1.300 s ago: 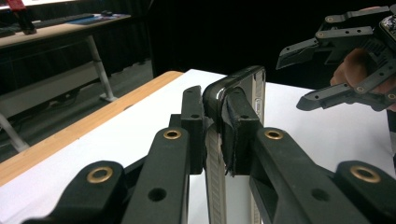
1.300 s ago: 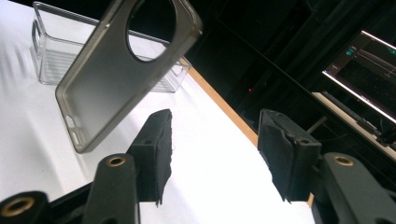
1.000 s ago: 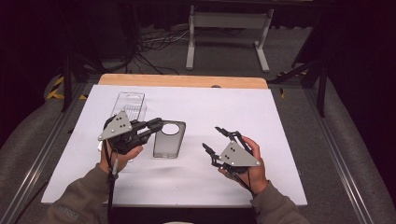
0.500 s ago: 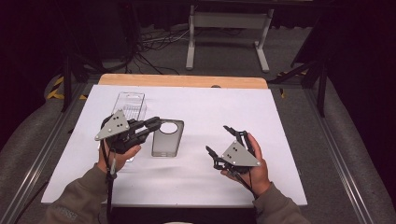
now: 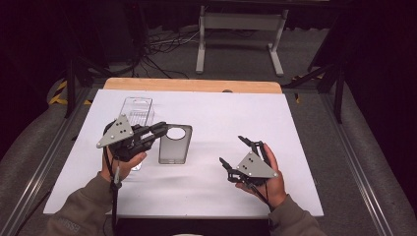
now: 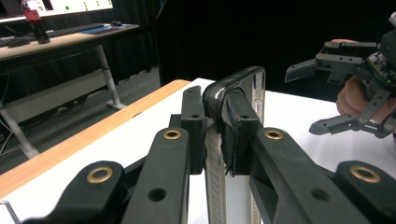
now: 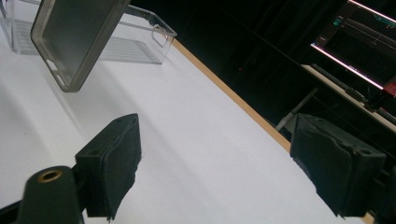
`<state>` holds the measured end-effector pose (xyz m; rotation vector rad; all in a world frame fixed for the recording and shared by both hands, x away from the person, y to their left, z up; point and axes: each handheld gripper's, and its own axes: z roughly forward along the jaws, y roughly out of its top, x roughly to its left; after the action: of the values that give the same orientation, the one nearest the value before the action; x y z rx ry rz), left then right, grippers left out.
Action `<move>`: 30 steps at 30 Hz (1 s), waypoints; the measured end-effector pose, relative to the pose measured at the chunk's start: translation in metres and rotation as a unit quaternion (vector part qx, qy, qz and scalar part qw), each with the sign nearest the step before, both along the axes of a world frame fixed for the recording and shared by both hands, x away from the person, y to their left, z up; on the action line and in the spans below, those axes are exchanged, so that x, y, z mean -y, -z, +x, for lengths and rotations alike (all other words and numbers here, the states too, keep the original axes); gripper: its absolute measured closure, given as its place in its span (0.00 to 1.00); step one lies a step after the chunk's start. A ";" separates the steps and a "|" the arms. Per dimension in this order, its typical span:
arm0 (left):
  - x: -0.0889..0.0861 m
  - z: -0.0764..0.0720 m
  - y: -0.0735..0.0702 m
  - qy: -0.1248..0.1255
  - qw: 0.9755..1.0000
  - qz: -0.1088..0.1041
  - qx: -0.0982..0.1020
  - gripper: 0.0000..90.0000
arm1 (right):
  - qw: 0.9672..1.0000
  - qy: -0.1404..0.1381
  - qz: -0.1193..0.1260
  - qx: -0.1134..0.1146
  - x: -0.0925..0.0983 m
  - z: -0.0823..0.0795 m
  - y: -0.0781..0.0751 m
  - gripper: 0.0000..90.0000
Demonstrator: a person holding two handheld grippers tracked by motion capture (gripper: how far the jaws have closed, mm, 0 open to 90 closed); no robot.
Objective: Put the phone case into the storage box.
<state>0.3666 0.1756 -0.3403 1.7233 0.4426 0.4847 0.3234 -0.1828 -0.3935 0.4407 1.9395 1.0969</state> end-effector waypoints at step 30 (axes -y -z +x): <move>-0.010 -0.002 -0.009 -0.015 1.000 -0.024 0.011 0.89 | 0.998 0.022 0.021 -0.047 0.025 -0.015 0.029 0.17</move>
<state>0.3647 0.1855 -0.3314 1.6656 0.4622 0.5102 0.3086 -0.2077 -0.4227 0.5643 1.9829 1.1077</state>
